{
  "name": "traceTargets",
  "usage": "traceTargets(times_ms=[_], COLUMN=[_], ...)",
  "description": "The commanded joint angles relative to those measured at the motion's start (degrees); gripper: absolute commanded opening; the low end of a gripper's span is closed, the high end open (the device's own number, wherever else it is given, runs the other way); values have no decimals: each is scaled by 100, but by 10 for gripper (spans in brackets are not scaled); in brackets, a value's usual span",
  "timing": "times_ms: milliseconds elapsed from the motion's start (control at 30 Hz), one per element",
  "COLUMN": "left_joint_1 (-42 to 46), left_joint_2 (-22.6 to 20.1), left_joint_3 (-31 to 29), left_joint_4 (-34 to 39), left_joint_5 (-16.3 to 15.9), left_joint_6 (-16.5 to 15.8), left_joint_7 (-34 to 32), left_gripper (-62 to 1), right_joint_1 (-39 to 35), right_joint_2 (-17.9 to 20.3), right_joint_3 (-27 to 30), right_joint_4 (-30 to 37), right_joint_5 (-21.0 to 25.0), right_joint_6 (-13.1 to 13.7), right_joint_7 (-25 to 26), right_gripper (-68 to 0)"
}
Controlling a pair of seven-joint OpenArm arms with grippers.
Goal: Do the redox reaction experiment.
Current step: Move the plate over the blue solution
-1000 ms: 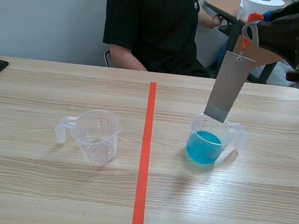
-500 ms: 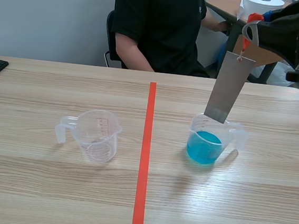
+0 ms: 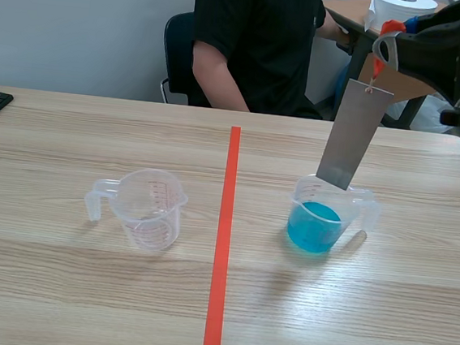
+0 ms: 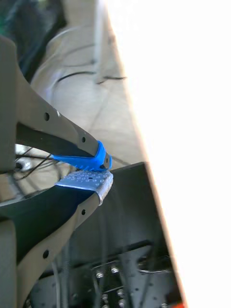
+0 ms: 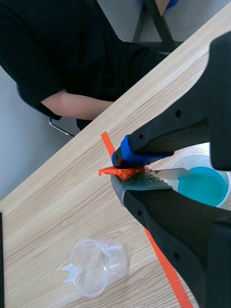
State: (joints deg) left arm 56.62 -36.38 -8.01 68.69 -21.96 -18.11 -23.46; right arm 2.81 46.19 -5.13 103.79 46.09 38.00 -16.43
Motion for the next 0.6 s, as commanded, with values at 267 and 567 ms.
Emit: traceTargets(times_ms=[267, 567], left_joint_1=[-369, -2105], left_joint_2=[-1073, -1698], left_joint_3=[-46, 343], left_joint_4=[1298, 1759], left_joint_5=[-142, -142], left_joint_6=[-210, -1056], left_joint_7=[-529, -341], left_gripper=[-560, -560], right_joint_1=[70, 70], right_joint_2=[61, 63], right_joint_3=[31, 31], right_joint_4=[63, 63], right_joint_5=[63, 66], right_joint_6=[-20, -20], right_joint_7=[109, 114], right_gripper=[-662, -662])
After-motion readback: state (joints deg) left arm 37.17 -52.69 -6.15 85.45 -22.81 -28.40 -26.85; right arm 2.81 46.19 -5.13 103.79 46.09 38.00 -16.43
